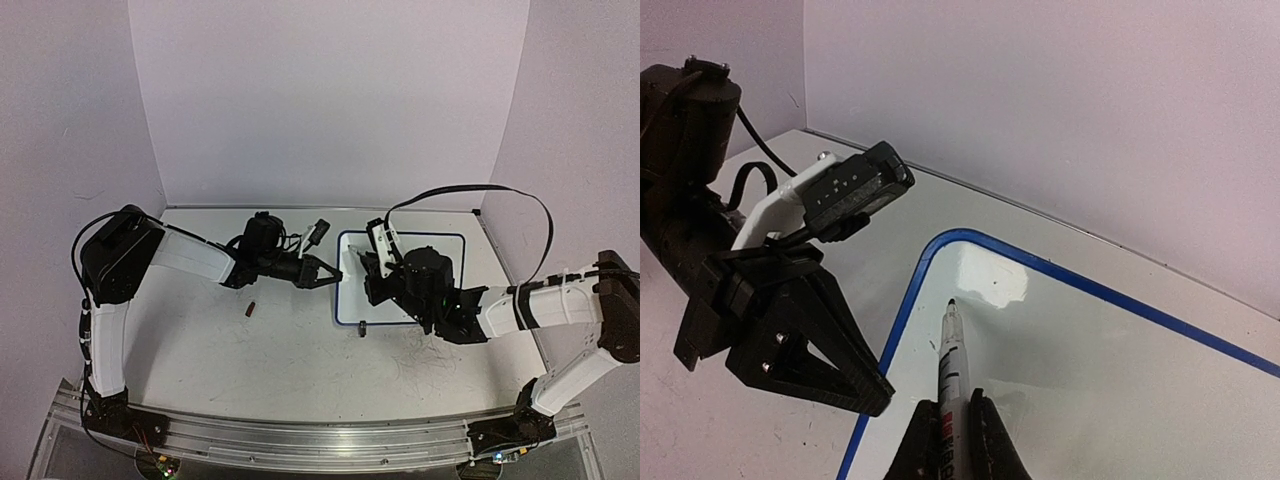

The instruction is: Write a sentence on the whiteboard

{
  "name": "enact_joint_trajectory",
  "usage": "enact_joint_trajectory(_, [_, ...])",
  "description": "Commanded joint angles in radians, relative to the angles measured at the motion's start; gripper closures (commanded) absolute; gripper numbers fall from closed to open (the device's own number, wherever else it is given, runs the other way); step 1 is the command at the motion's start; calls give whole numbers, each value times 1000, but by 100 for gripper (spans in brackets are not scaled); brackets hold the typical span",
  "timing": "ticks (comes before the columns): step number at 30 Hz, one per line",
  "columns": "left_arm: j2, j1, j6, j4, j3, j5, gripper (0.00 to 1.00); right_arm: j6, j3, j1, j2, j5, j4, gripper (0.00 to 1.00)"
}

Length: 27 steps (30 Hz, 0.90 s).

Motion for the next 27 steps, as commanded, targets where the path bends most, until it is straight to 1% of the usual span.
enact_joint_trajectory(1, [-19, -15, 3, 39, 0, 7, 100, 1, 38, 6, 17, 29, 36, 100])
enact_joint_trajectory(27, [-44, -20, 9, 40, -9, -3, 100, 17, 22, 7, 34, 47, 16, 100])
